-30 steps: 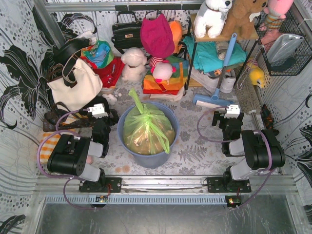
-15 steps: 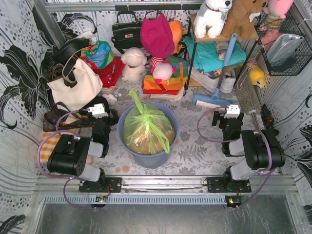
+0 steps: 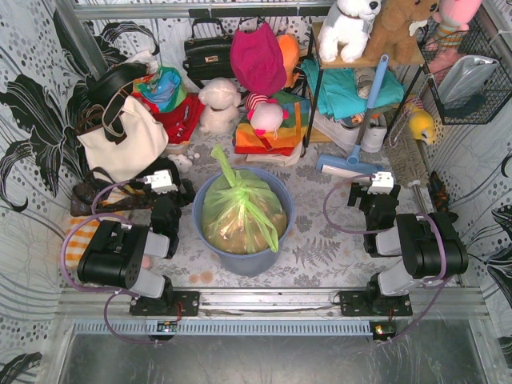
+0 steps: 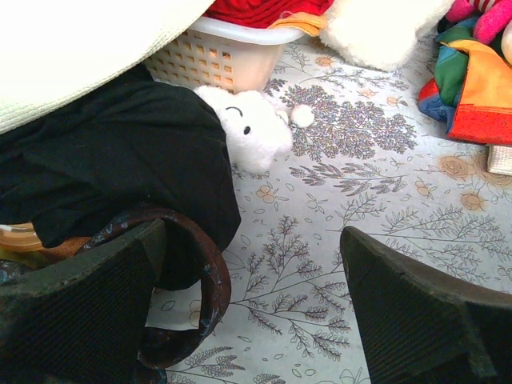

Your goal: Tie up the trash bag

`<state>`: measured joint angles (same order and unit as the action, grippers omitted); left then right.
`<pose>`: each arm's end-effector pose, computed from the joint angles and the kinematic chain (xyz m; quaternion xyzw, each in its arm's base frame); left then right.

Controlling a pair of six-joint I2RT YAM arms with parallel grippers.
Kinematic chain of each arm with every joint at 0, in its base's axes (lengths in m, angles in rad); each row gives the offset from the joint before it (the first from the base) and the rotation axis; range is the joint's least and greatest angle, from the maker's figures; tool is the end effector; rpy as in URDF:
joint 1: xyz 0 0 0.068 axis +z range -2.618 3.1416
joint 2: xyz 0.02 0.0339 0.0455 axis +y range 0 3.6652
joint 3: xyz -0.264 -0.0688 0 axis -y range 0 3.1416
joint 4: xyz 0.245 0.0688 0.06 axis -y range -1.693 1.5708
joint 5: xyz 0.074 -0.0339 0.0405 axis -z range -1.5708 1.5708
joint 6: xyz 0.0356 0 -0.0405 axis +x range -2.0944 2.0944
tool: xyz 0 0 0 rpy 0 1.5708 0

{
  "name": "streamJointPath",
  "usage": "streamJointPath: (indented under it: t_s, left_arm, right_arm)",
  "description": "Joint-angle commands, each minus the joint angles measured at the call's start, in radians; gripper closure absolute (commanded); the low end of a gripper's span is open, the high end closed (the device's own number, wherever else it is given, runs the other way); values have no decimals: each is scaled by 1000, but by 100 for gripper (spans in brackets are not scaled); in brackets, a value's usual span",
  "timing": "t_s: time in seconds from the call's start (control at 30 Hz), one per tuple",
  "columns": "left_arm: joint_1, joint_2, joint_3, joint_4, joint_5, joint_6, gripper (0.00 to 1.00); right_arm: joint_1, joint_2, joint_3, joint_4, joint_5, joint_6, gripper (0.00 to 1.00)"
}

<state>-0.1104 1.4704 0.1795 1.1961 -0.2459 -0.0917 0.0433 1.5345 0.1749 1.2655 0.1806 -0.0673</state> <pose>0.2265 -0.0164 0.1470 -0.0756 0.7350 0.0229 0.6735 0.2290 0.0035 0.1401 0.0199 0.7388 -0.0747 0.6695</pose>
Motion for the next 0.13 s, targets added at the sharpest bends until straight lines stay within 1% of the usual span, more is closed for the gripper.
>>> streamJointPath:
  t_s: [0.0, 0.1]
  left_arm:
    - [22, 3, 35, 14, 43, 6, 2]
    - [25, -1, 28, 23, 45, 6, 2]
  right_arm:
    - [-6, 6, 16, 47, 10, 26, 3]
    - [-6, 6, 17, 47, 10, 27, 3]
